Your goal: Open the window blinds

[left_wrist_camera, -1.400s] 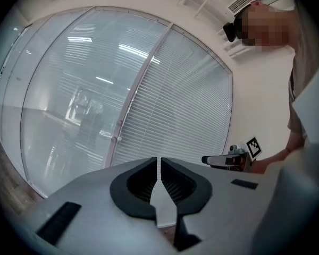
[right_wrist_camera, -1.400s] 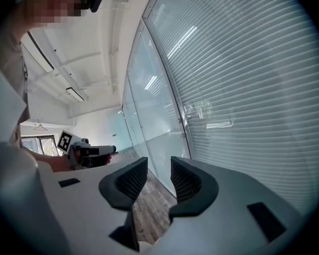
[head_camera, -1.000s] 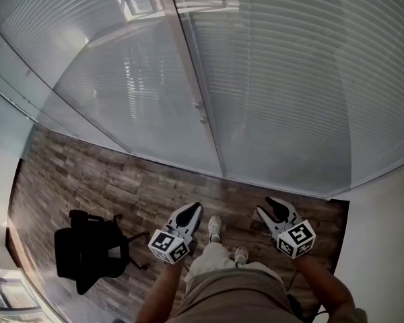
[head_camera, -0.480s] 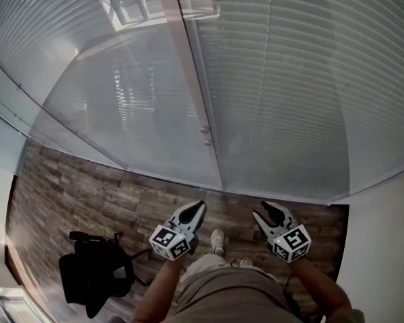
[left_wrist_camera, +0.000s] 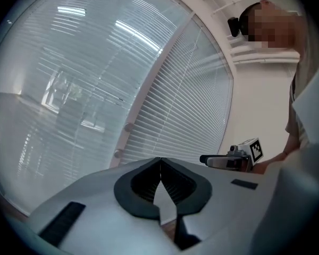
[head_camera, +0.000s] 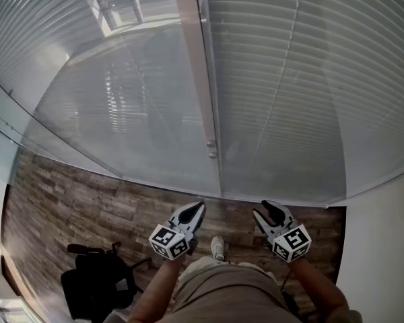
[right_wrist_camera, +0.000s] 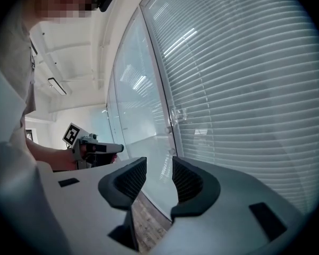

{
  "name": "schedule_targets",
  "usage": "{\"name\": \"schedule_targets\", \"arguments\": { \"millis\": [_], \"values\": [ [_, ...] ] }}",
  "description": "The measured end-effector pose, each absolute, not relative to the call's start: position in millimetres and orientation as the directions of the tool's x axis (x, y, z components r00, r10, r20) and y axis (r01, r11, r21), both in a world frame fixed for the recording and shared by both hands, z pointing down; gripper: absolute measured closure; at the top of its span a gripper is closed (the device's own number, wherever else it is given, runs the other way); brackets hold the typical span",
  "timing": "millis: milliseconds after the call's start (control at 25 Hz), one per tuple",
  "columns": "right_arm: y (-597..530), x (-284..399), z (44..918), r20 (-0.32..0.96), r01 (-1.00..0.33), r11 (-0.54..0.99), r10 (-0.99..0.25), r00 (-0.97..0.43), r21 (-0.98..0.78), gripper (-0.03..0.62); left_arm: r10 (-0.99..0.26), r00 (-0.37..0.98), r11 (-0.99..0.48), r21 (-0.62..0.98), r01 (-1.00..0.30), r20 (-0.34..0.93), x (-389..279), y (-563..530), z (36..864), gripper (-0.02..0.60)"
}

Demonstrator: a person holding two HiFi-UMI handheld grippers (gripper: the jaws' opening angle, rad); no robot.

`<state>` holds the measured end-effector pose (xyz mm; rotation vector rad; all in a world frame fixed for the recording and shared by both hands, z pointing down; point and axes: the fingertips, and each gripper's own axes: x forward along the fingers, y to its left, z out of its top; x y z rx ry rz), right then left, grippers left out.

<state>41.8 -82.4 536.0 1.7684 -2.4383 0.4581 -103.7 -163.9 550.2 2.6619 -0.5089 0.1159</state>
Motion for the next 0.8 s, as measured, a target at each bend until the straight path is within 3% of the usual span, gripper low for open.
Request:
{"name": "schedule_targets", "arguments": {
  "millis": [800],
  "values": [
    [-131.4,23.5,538.1,0.256,-0.973,0.172,-0.944,-0.207,-0.151,0.457,-0.278,0.943,-0.897,0.302,-0.322,0.18,-120.9,-219.7,568.9,0.565]
  ]
}}
